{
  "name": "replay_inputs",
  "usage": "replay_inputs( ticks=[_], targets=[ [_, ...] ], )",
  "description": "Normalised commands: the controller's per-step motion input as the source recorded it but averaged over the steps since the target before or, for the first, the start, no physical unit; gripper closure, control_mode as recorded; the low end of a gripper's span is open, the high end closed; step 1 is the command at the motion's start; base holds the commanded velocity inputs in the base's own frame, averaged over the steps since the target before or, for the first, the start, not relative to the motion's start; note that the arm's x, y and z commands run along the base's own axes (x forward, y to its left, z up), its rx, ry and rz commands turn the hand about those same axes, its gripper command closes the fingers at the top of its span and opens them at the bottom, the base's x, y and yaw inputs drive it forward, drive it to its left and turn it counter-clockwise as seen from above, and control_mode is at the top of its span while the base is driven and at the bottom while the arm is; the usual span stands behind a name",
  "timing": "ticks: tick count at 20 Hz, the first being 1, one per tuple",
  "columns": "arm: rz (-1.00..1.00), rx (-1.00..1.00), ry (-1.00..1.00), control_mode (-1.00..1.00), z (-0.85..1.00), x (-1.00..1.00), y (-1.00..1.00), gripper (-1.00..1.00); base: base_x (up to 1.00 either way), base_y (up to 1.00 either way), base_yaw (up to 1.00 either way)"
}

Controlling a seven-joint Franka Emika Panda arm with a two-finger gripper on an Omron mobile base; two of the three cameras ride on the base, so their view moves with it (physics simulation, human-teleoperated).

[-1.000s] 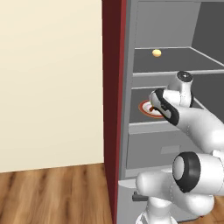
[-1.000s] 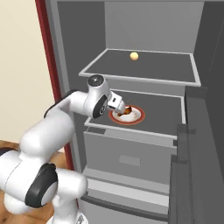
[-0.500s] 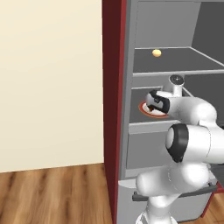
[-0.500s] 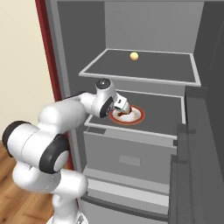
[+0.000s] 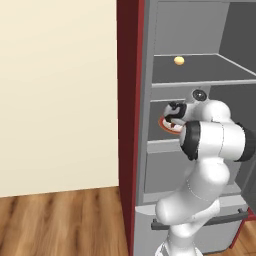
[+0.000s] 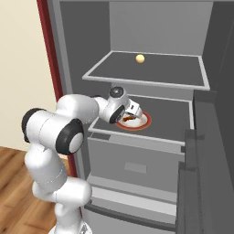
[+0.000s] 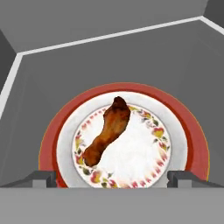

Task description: Retrieve the chicken drumstick from the fridge and place it on the saucepan with marinade on the stove.

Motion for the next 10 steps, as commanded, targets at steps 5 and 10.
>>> replay_inputs(
  ticks=[5, 10],
  targets=[
    [0.0, 0.0, -0.02, -1.0, -0.26, 0.47, -0.03, -1.0, 0.0, 0.0, 0.0],
    [0.0, 0.0, 0.01, -1.0, -0.08, 0.17, 0.0, -1.0, 0.0, 0.0, 0.0]
  ],
)
